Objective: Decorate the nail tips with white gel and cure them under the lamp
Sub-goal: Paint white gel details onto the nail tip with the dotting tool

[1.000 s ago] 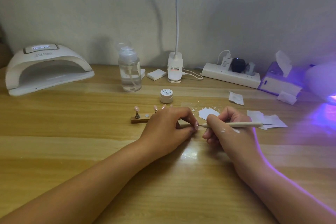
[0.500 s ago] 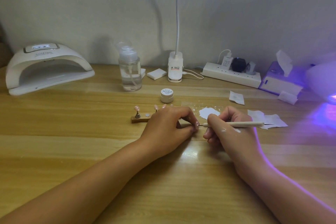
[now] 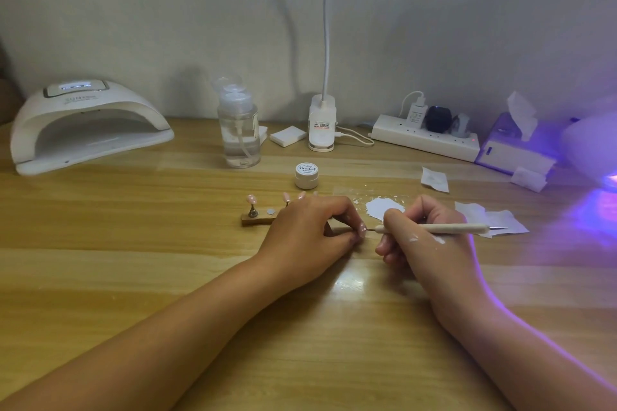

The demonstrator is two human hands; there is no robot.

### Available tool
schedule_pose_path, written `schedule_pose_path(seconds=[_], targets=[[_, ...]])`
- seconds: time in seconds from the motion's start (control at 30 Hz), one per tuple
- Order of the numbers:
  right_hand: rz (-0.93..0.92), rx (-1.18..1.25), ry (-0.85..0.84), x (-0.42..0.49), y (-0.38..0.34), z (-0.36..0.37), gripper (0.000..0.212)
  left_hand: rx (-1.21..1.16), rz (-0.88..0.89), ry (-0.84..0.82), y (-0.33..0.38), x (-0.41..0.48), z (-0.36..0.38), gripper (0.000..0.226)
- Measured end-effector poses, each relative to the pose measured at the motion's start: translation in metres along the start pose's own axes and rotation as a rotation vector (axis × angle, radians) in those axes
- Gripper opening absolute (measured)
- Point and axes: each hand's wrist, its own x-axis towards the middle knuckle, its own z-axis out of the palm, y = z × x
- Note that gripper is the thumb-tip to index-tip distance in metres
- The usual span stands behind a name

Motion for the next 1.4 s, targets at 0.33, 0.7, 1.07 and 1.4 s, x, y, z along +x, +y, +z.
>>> schedule_pose_path(seconds=[0.33,0.7,1.07,1.4], targets=[[-0.04,0.055,0.134,0.004,-0.001,-0.005,0.027,-0.034,-0.042,-0.012,-0.002,0.0,0.003,0.027],[0.021,-0.353,0.095,0.027,0.002,-0.035,0.009,-0.006,-0.059,-0.017,0.001,0.0,0.002,0.026],[0.029,-0.374,0.09,0.029,0.002,-0.035,0.015,-0.026,-0.065,-0.031,-0.001,0.001,0.002,0.023],[0.003,0.029,0.03,-0.003,-0.004,-0.001,0.021,-0.047,-0.037,-0.024,0.0,0.001,0.0,0.022]])
